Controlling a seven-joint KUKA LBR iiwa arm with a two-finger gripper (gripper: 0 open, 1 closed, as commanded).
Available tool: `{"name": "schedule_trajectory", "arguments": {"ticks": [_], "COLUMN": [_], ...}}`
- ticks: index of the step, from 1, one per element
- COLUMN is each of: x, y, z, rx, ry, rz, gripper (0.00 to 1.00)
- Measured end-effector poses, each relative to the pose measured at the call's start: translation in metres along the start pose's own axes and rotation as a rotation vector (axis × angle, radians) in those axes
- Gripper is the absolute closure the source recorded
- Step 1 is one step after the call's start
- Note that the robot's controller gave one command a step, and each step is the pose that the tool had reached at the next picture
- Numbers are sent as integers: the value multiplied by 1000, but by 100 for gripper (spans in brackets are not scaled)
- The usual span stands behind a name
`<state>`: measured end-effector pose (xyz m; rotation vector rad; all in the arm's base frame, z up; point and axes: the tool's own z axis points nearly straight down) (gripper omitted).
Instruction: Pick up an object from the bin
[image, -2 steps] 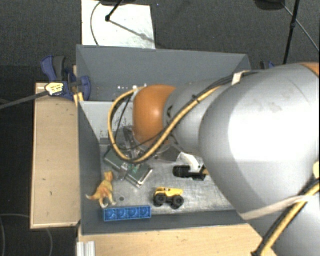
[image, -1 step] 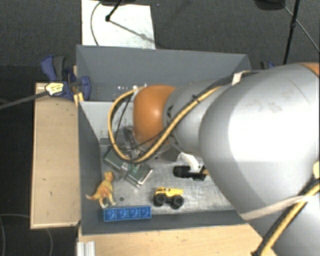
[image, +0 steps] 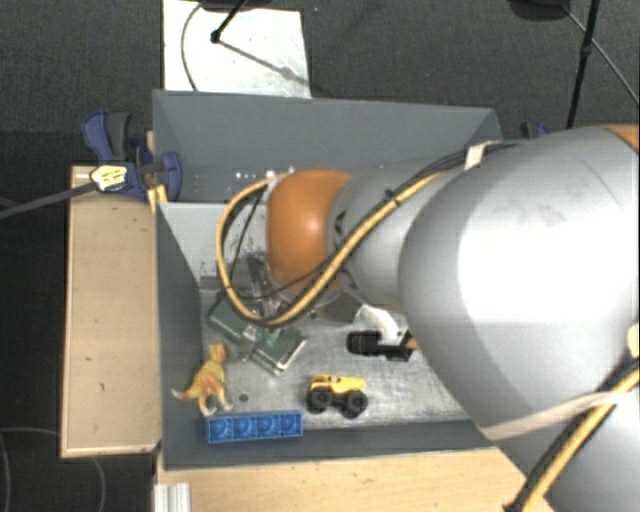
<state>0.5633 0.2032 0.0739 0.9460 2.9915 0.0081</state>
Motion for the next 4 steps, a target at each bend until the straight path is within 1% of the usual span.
{"name": "schedule_trajectory", "arguments": {"ticks": [1,2,4], "x": [1,1,0], "y": [-2,-3,-2], "z": [-8,-27,-71], "rx": [9,12,10], "ry": [6,7,5], "rz": [1,-1,-4], "gripper": [100,100,100]}}
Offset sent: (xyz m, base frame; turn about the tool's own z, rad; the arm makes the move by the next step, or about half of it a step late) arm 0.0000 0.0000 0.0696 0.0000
